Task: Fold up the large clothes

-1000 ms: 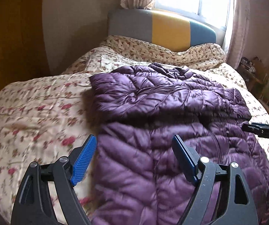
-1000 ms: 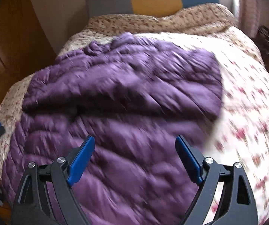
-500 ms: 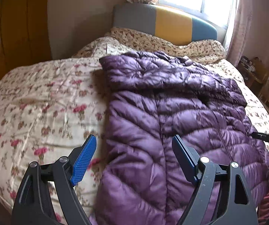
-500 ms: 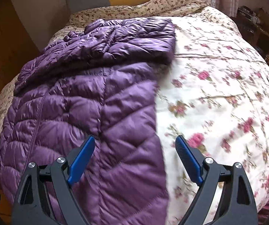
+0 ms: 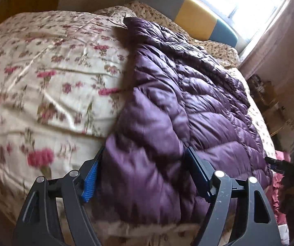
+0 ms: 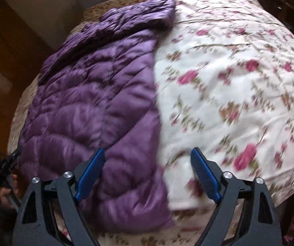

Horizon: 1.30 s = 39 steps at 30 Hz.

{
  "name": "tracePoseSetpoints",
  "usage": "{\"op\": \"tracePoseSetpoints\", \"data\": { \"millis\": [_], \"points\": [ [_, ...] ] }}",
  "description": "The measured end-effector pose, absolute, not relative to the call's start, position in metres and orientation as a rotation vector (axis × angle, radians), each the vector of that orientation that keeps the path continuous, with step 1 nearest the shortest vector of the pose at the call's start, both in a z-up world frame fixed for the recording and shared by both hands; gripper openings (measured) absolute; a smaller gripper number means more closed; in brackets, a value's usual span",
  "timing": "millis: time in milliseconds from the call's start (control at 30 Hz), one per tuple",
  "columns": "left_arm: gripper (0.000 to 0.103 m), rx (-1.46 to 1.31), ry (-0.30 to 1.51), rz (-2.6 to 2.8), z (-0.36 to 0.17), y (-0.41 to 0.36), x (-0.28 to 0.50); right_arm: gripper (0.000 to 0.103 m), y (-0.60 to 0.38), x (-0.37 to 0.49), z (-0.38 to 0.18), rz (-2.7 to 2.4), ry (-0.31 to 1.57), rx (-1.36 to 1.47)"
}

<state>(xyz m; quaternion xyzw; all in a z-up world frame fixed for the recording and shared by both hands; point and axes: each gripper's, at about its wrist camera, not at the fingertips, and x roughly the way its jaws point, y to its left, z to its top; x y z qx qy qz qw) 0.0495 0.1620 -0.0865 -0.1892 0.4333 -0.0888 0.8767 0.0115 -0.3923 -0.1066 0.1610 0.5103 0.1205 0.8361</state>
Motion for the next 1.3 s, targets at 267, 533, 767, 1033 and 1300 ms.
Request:
{"op": "tracePoseSetpoints", "data": {
  "millis": [267,533,767,1033,1300],
  "points": [
    [0.029,-0.39,0.891,-0.244,-0.086,0.156,0.033,0.011,-0.37,-0.002,-0.101,0.371,1.082,0.331],
    [0.015,-0.358,0.822,-0.317,-0.045,0.158,0.03,0.005,-0.36,-0.001,-0.039,0.432,0.928,0.283],
    [0.011,-0.344,0.735,-0.351,0.005,0.162,0.056,0.005,-0.357,0.031,0.011,0.437,0.779,0.291],
    [0.01,-0.323,0.673,-0.356,0.044,0.166,0.132,0.004,-0.367,0.112,0.041,0.397,0.69,0.307],
    [0.01,-0.34,0.669,-0.316,0.059,0.169,0.228,0.004,-0.385,0.201,0.053,0.341,0.646,0.358]
  ]
}}
